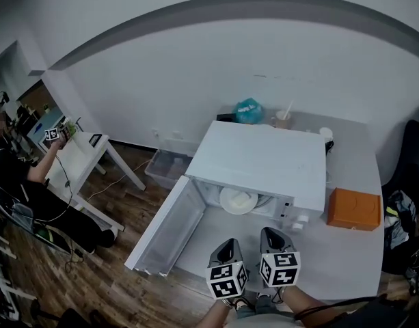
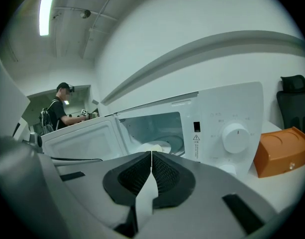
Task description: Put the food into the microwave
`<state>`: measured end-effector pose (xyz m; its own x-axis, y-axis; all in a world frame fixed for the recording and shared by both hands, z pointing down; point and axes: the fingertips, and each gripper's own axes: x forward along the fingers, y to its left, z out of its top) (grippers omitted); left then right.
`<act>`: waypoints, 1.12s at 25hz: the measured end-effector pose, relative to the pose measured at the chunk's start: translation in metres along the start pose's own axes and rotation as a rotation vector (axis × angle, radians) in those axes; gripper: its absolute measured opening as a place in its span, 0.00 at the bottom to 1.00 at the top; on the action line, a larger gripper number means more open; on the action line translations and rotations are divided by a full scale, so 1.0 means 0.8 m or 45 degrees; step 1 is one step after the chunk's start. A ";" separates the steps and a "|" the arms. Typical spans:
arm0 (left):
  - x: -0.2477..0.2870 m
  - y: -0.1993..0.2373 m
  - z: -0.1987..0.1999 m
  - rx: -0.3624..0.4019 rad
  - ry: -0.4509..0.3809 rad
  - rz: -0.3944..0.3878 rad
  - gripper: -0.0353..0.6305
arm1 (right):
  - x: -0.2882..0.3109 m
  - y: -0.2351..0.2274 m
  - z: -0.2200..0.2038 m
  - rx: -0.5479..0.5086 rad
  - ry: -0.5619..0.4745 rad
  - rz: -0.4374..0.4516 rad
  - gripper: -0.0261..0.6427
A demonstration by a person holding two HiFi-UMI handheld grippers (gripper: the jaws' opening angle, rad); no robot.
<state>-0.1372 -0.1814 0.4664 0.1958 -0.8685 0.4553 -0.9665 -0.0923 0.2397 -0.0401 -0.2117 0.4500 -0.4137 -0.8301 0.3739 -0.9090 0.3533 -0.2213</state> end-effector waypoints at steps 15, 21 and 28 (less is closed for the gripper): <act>-0.036 -0.007 0.017 0.007 -0.064 0.002 0.06 | -0.039 0.000 0.011 -0.049 -0.006 0.011 0.07; -0.038 -0.004 0.023 0.013 -0.077 0.003 0.06 | -0.043 0.008 0.011 -0.087 -0.013 0.006 0.07; -0.038 -0.003 0.022 0.022 -0.069 -0.002 0.06 | -0.048 0.023 0.019 -0.118 -0.042 0.029 0.06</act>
<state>-0.1437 -0.1630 0.4370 0.1882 -0.8934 0.4079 -0.9690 -0.1012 0.2254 -0.0401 -0.1801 0.4182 -0.4340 -0.8346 0.3391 -0.9007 0.4097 -0.1443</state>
